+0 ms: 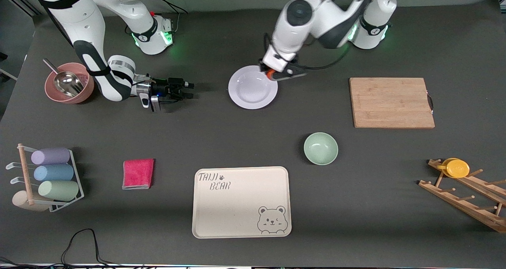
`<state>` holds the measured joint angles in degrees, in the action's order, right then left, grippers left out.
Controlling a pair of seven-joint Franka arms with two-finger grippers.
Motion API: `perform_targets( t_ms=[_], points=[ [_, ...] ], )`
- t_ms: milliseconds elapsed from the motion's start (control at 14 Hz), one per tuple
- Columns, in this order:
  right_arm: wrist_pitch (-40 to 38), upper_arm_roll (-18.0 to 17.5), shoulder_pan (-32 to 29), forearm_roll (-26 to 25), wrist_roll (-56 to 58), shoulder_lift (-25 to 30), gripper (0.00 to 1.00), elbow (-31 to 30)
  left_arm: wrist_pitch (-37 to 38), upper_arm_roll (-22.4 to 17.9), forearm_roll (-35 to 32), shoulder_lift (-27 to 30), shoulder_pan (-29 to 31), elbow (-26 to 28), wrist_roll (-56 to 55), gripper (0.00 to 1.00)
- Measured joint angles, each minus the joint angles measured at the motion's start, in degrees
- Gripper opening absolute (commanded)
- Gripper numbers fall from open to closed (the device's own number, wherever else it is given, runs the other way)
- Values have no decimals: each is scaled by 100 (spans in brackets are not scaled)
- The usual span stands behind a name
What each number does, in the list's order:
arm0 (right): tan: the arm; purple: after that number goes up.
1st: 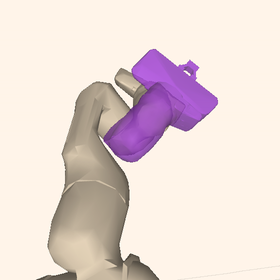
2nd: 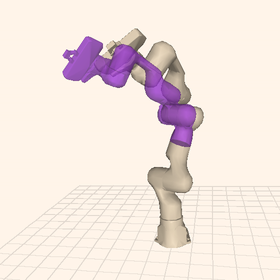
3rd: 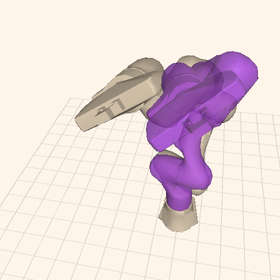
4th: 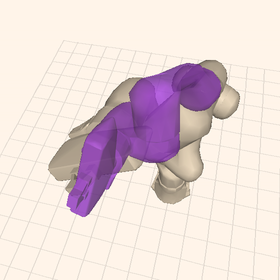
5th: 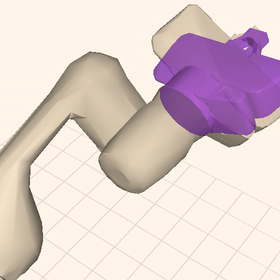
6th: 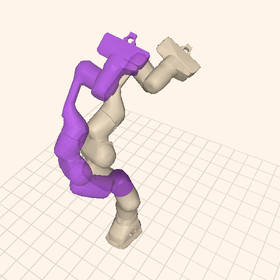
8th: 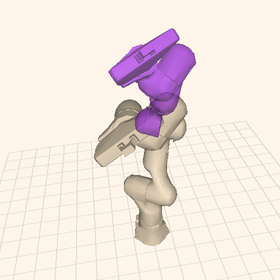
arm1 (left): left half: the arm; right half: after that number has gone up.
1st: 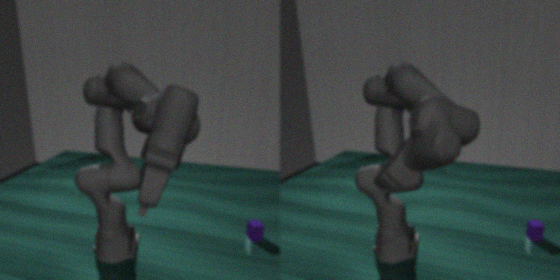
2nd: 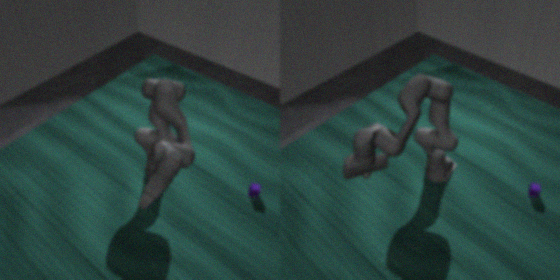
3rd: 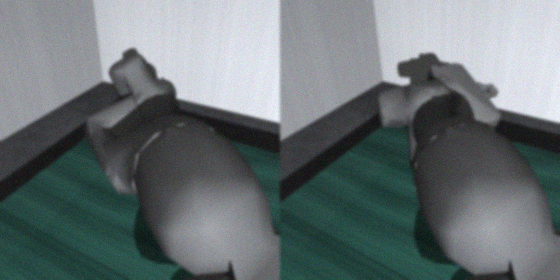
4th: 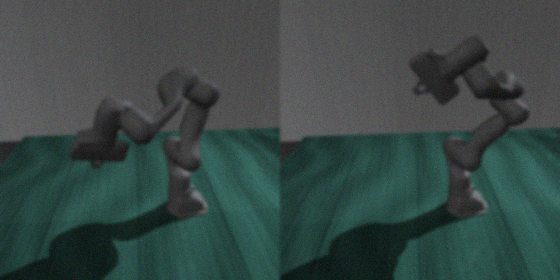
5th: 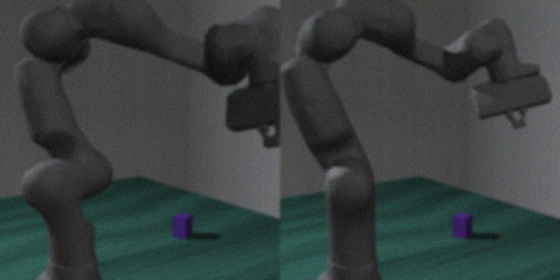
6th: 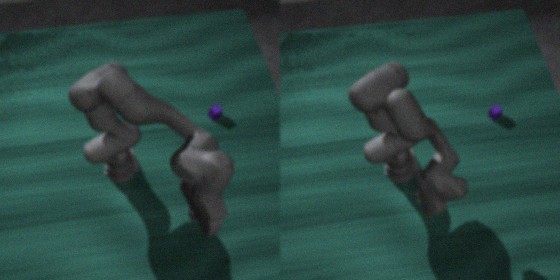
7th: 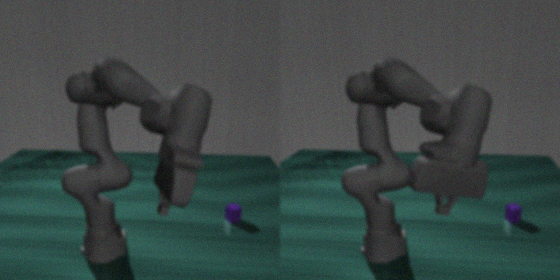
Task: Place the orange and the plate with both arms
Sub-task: 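Lift the orange and carry it over the white plate with the left gripper, then lower the orange onto the plate while the right gripper grips the rim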
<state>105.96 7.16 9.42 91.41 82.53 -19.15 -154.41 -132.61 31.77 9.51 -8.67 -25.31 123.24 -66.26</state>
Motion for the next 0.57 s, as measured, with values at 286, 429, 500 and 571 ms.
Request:
perform_targets(
  t_ms=[286, 429, 500, 571],
  points=[
    [-1, 2, 0, 4, 1, -35, 99, 4, -496, -28, -1556, -1651, -612, -628, -1647, 31],
    [-1, 2, 0, 6, 1, -39, 99, 5, -682, -108, -1744, -2131, -604, -889, -1711, 45],
    [-1, 2, 0, 7, 1, -42, 98, 5, -693, -141, -1774, -2227, -597, -987, -1711, 78],
    [0, 2, 0, 8, 1, -44, 91, 5, -692, -158, -1781, -2244, -595, -1044, -1711, 100]
  ],
)
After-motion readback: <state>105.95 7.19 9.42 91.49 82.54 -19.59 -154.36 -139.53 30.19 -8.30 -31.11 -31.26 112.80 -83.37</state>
